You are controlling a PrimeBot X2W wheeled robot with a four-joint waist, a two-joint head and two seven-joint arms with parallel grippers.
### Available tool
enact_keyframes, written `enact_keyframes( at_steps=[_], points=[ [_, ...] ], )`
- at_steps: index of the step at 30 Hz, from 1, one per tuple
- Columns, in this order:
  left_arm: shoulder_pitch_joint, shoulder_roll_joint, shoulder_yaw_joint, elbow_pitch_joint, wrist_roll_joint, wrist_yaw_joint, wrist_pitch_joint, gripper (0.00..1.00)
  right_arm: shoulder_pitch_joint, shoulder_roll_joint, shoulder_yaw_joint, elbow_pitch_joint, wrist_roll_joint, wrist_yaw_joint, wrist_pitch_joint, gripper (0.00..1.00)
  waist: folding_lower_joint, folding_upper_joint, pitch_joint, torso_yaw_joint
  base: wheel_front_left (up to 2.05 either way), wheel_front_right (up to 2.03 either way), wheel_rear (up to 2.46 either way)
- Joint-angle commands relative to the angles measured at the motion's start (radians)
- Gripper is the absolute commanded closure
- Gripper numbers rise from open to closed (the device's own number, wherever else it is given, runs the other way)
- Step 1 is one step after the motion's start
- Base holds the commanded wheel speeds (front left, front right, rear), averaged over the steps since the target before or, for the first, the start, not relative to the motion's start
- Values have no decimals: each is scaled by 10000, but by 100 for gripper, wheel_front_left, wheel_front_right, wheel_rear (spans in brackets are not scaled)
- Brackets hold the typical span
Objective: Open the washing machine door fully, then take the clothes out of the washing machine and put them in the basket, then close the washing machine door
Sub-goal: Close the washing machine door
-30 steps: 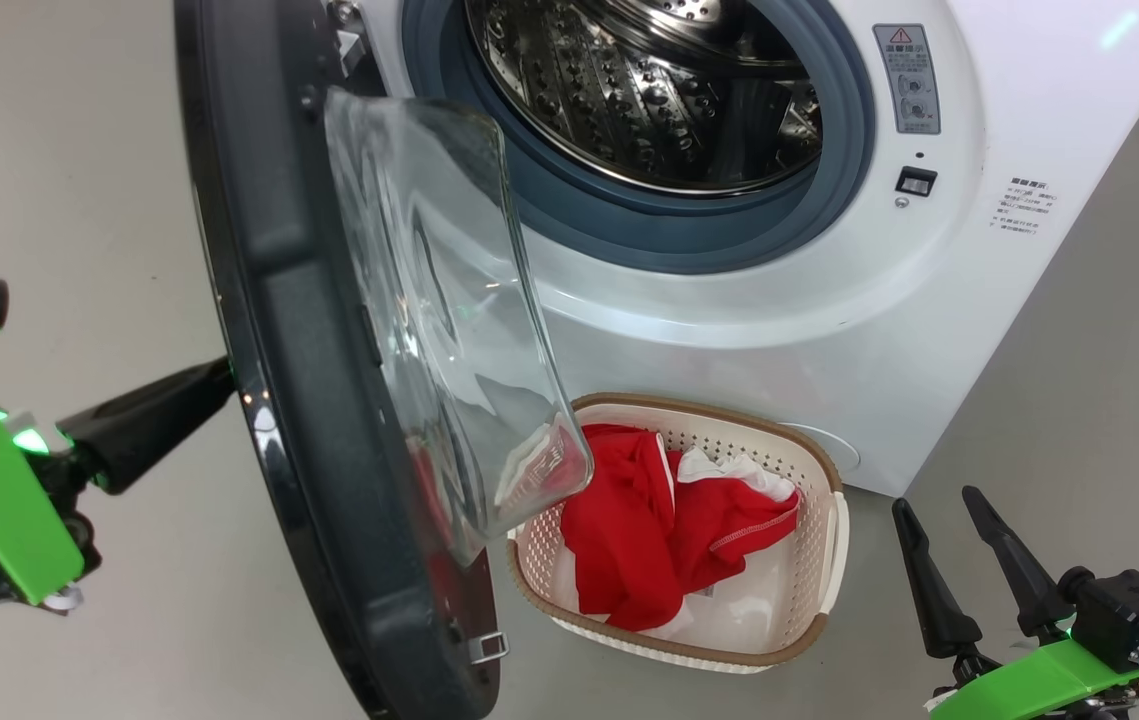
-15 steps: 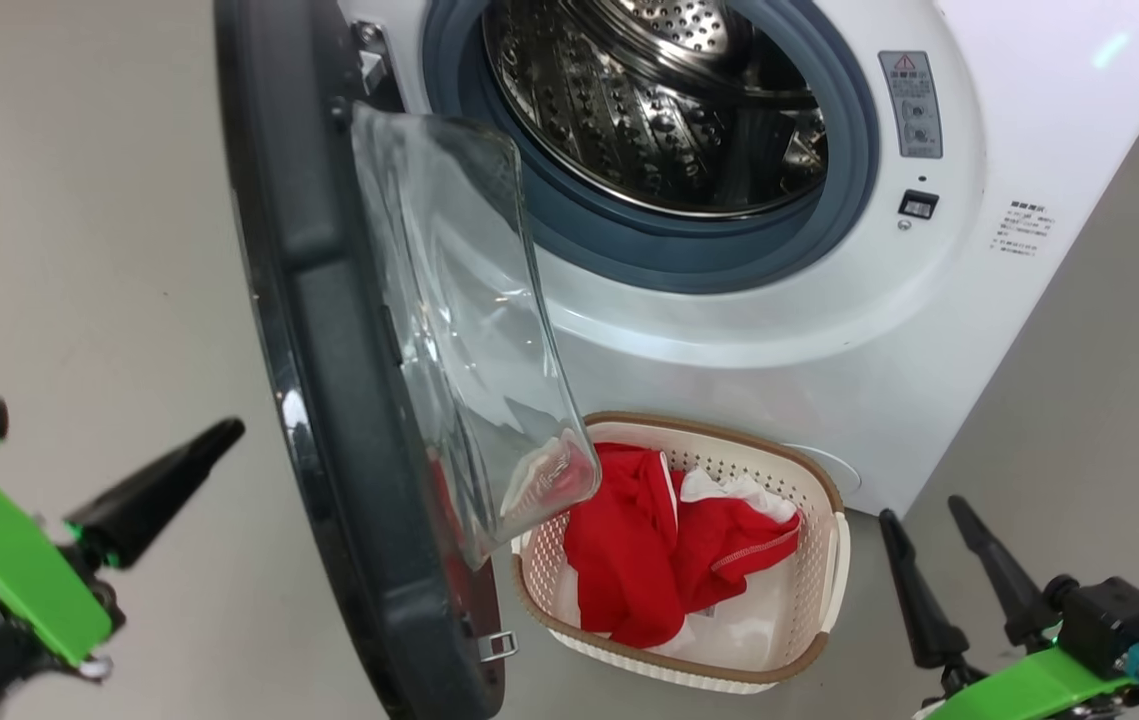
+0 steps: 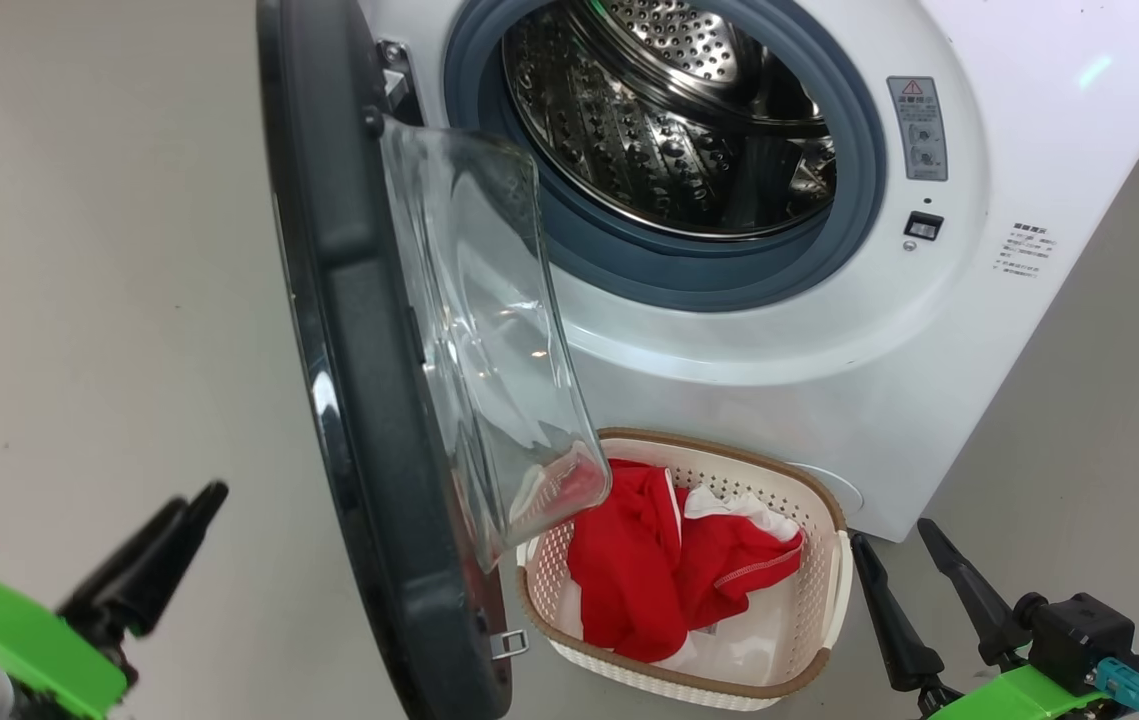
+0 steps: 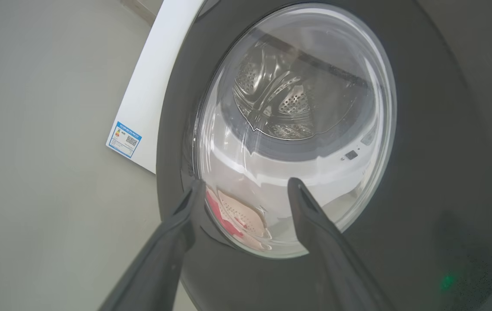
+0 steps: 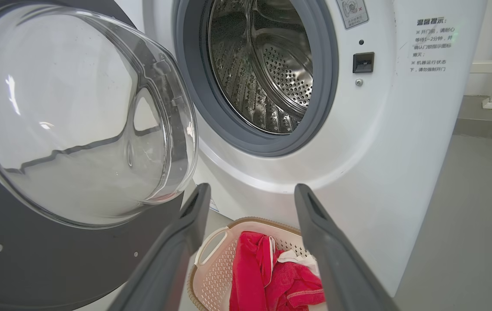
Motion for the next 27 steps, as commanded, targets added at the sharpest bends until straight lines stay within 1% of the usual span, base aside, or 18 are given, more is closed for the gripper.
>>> enact_keyframes(
  at_steps=[1, 7, 13, 18, 22, 27],
  points=[
    [2, 295, 337, 106, 46, -67, -471, 0, -274, -81, 232, -198, 61, 63, -65, 0, 0, 0, -10, -39, 0, 0, 0],
    [503, -9, 83, 634, -108, -67, -1383, 0, -274, -73, 202, -193, 81, 63, -65, 0, 0, 0, -3, -79, 0, 0, 0],
    [860, -507, -21, 1202, -394, -67, -2288, 0, -254, -88, 167, -191, 70, 63, -65, 0, 0, 0, 63, -76, 0, 0, 0],
    [1006, -786, -155, 1888, -354, -67, -3014, 0, -274, -100, 167, -175, 76, 63, -65, 0, 0, 0, 95, -100, 0, 0, 0],
    [1087, -979, -546, 2316, 152, -67, -3649, 0, -285, -106, 166, -159, 85, 63, -65, 0, 0, 0, 102, -113, 0, 0, 0],
    [1093, -1324, -788, 2964, 894, -67, -4120, 0, -290, -108, 182, -145, 101, 63, -65, 0, 0, 0, 110, -131, 0, 0, 0]
  ],
)
